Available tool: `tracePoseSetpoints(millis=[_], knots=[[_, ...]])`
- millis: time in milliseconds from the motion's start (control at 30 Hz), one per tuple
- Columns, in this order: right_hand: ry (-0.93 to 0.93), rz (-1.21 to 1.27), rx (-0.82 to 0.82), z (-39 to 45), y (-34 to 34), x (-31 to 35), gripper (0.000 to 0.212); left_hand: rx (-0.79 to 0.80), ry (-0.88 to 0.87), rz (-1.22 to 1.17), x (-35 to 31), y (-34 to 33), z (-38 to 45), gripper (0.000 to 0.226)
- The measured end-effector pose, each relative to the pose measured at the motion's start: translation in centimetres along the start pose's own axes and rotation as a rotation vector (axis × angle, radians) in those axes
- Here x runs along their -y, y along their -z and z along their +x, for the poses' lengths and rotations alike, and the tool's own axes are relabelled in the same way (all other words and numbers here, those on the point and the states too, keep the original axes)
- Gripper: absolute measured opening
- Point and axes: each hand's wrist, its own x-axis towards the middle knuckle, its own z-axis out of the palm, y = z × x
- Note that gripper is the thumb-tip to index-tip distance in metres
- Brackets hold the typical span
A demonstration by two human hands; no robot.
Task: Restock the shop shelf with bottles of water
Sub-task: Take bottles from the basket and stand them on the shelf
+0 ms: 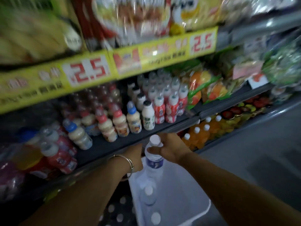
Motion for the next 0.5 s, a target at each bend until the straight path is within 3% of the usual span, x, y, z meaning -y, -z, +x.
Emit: tracePoseSetpoints(millis=[100, 200, 333, 500], knots=[[0.065, -0.07, -0.092, -1.4, 6.3, 5.0, 0.045, 0.025, -0.131, -0.092, -3.5, 5.2, -3.2, 0.038], [0.133, -0.114, -0.186, -3.3, 13.3, 11.2, 0.048, -0.044, -0.211, -0.141, -7.8, 11.8, -7.5, 0.057], [0.2, -0.086, -0.351, -6.4, 22.5, 20.1, 0.03, -0.1, -0.376, -0.313, -12.9, 21.0, -13.4, 0.069], [0.289, -0.016, -0.541, -11.3, 32.4, 31.4, 0.03, -0.256, -0.527, -0.416, -18.8, 31.1, -21.6, 0.053]])
